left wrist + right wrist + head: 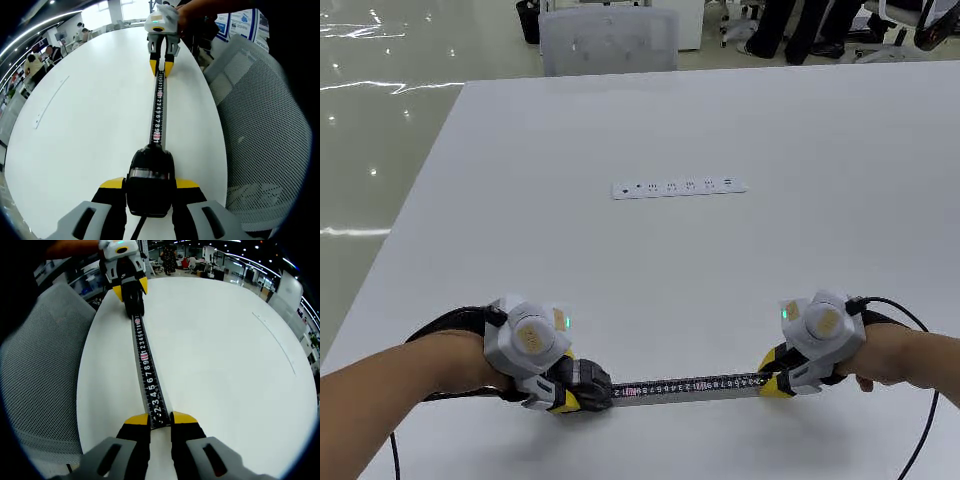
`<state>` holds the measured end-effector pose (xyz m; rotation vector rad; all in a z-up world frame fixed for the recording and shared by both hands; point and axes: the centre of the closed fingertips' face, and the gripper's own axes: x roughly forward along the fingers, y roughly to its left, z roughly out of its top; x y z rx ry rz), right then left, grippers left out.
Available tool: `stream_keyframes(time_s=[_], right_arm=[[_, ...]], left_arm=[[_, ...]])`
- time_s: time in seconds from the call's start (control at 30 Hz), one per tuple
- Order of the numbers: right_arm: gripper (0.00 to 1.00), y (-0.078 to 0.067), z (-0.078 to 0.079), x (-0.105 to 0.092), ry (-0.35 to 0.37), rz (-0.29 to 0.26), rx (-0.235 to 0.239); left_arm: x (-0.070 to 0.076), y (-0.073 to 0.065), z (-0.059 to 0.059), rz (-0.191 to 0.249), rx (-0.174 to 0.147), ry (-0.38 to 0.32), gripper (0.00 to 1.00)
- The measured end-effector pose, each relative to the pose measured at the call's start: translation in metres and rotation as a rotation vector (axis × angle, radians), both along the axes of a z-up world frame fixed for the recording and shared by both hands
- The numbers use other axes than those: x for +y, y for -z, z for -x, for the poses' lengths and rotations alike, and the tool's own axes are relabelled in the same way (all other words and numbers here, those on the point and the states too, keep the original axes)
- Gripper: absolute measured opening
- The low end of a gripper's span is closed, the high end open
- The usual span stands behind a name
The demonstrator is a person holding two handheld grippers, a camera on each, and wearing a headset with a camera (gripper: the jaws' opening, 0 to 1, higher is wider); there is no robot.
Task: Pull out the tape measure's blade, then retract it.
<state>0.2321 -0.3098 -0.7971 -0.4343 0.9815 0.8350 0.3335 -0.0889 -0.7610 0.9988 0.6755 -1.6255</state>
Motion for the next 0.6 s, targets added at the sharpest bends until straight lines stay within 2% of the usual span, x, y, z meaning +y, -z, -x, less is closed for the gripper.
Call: stream_keyframes(time_s=[0.47,0.6], right_arm=[[0.13,0.0000,0.0018,-0.0046,0.012,0.002,-0.002],[0.13,0.0017,0.0010,-0.0049,0.003,0.012,0.005]], left_arm=[[-0.0004,0.0001,-0.0010,0.004,0.000,-0.003,0.32],[-0.0003,0.0004,-0.0012,-0.003,-0.009,0.003,0.32]])
